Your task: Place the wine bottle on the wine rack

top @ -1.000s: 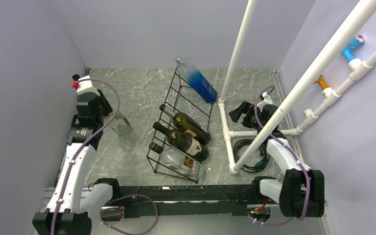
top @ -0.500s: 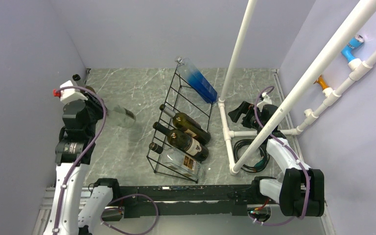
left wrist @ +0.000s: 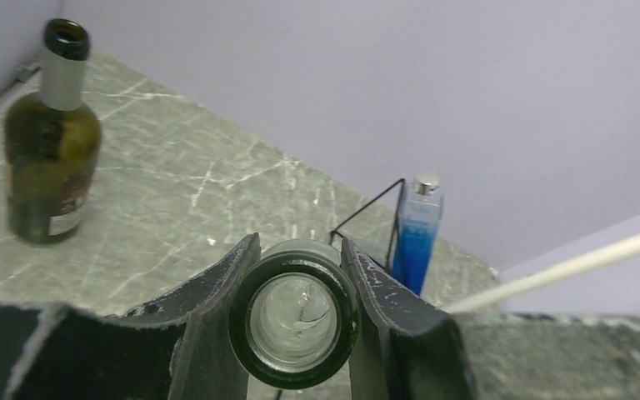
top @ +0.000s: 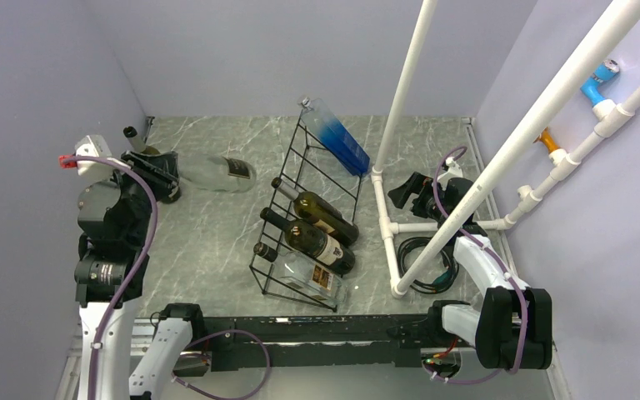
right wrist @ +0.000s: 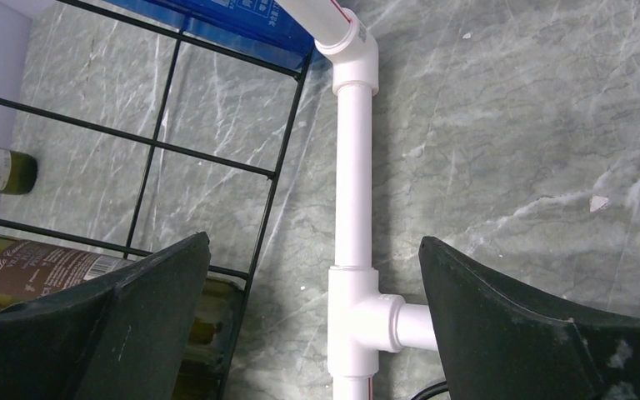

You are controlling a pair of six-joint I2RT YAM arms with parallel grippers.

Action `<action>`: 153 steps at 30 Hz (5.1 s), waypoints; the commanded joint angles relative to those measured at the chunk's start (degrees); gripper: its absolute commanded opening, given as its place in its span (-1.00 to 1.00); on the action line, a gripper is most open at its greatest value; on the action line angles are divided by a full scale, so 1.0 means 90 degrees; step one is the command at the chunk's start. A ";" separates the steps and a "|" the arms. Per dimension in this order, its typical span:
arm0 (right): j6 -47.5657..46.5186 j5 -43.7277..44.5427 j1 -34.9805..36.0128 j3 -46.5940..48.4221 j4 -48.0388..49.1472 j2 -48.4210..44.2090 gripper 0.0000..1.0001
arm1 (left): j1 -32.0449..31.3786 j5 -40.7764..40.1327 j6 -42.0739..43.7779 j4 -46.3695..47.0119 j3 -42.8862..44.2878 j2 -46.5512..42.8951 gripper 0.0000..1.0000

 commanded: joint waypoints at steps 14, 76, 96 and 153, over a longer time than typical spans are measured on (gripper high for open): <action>-0.0035 0.0006 0.0020 0.0046 0.0200 -0.0207 0.99 | -0.0016 0.0732 -0.1988 0.3234 0.0633 0.0389 -1.00; -0.0001 -0.0067 0.0020 0.0087 0.0258 0.0021 1.00 | -0.3431 -0.2461 -0.1595 0.4950 0.2157 0.5977 -1.00; -0.0006 -0.0092 0.0023 0.0095 0.0221 -0.0058 0.99 | -0.4048 -0.3850 -0.1792 0.5597 0.1772 0.6715 -1.00; -0.0017 -0.0058 0.0027 0.0080 0.0216 -0.0112 0.99 | -0.3931 -0.1975 -0.0347 0.4201 0.0638 0.4248 0.99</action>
